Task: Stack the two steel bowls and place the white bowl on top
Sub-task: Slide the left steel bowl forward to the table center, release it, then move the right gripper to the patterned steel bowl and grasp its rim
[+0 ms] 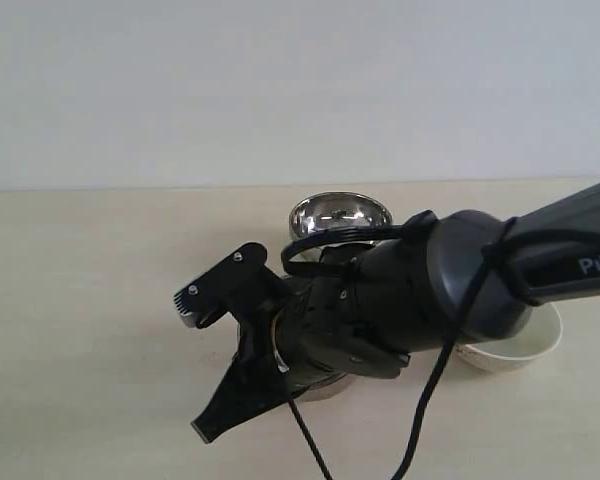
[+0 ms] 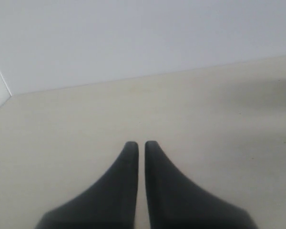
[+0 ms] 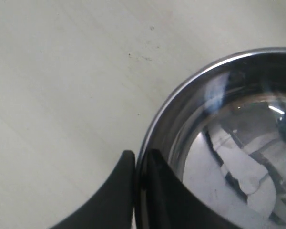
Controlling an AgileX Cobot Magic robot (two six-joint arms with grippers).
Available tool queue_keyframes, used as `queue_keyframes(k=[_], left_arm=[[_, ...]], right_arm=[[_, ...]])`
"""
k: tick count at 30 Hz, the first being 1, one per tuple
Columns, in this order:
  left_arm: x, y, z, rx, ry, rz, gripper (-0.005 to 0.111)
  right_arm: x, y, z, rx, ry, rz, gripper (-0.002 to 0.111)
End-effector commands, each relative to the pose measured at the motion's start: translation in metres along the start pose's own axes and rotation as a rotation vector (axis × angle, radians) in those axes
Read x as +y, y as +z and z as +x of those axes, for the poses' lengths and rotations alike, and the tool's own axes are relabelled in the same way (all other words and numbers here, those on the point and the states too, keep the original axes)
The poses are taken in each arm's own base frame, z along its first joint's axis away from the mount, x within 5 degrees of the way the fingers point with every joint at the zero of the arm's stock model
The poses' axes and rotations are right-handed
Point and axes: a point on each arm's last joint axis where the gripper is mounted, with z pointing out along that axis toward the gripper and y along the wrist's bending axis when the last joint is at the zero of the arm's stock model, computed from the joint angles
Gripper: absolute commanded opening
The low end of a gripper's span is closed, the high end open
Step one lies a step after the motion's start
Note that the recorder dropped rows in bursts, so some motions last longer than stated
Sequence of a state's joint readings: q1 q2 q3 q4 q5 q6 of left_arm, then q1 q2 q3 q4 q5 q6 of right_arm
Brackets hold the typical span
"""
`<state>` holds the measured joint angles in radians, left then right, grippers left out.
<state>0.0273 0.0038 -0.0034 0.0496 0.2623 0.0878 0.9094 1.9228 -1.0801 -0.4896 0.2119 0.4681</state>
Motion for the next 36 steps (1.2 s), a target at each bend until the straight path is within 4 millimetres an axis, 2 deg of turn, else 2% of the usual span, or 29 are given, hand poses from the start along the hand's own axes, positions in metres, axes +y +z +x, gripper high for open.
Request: queue_keyframes(k=[1,3,5,8,13,18,21,23,24,28,32,36], left_arm=[[0.0,0.0,0.0,-0.008,-0.019,-0.001,0.004],[0.0,0.0,0.0,-0.008,-0.019,-0.001,0.004],[0.0,0.0,0.0,-0.008,-0.019,-0.001,0.004],[0.0,0.0,0.0,-0.008,-0.019,-0.001,0.004],[0.0,0.0,0.0,-0.008,-0.019,-0.001,0.004],[0.0,0.0,0.0,-0.008,-0.019,-0.001,0.004],[0.0,0.0,0.0,-0.008,-0.019,-0.001,0.004],[0.0,0.0,0.0,-0.008,-0.019,-0.001,0.004],[0.0,0.0,0.0,-0.008,-0.019,-0.001,0.004],[0.0,0.0,0.0,-0.008,-0.019,-0.001,0.004],[0.0,0.0,0.0,-0.008,-0.019,-0.001,0.004],[0.0,0.0,0.0,-0.008,-0.019,-0.001,0.004]], right_arm=[[-0.001,-0.005,-0.001,0.003,0.039,0.002,0.021],[-0.002,-0.009,-0.002,0.008,0.05,0.006,0.034],[0.001,-0.013,-0.003,0.008,0.028,0.005,0.041],[0.006,-0.02,-0.007,-0.013,0.014,-0.003,0.042],[0.006,-0.055,-0.021,-0.072,0.012,0.005,0.042],[-0.014,-0.079,-0.021,-0.033,-0.007,0.103,0.042],[-0.025,-0.086,-0.018,-0.033,0.061,0.137,0.042],[-0.041,-0.097,-0.012,-0.066,0.111,0.166,0.042],[-0.05,-0.105,-0.007,-0.084,0.137,0.178,0.042],[-0.068,-0.13,0.007,-0.121,0.201,0.212,0.042],[-0.085,-0.162,0.014,-0.2,0.305,0.252,0.042],[-0.109,-0.193,0.026,-0.203,0.421,0.352,0.042]])
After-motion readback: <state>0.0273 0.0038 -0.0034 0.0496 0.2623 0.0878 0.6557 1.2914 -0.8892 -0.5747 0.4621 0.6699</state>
